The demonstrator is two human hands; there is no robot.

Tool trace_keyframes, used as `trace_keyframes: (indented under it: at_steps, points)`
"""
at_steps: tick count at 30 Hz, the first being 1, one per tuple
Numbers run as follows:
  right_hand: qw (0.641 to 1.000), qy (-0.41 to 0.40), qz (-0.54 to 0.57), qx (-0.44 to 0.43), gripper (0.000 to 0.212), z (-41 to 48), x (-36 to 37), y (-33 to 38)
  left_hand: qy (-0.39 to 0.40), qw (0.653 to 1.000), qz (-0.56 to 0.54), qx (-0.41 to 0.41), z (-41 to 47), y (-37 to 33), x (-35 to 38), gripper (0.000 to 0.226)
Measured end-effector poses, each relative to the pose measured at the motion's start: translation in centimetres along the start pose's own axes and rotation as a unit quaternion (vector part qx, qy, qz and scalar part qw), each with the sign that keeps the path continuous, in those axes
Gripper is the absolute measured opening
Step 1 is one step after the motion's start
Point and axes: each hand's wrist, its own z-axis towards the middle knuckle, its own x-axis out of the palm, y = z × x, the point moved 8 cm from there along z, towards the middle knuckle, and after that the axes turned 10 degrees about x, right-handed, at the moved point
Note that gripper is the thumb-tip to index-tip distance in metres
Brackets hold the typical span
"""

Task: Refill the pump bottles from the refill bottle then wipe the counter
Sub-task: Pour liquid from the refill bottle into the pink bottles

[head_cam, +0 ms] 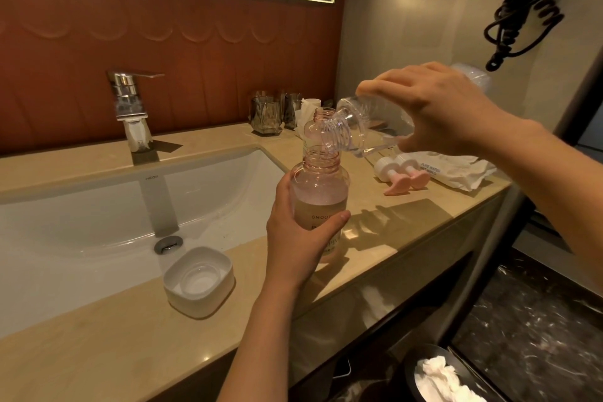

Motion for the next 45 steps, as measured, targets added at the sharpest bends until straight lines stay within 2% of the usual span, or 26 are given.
trace_keyframes:
  at_steps: [19,24,45]
  points:
    - [0.999,-0.033,-0.014,-0.022,0.09,0.1,-0.4,0.1,-0.005,1.0,-0.009,-0.008,-0.1,-0.1,0.0,0.09]
    - [0.999,-0.035,-0.024,-0.027,0.091,0.2,-0.6,0.3,-0.009,1.0,-0.012,-0.01,-0.2,0.1,0.0,0.099]
    - [0.997,-0.046,-0.054,-0.043,0.085,0.7,-1.4,0.8,-0.009,1.0,-0.011,-0.018,-0.2,0.0,0.0,0.098]
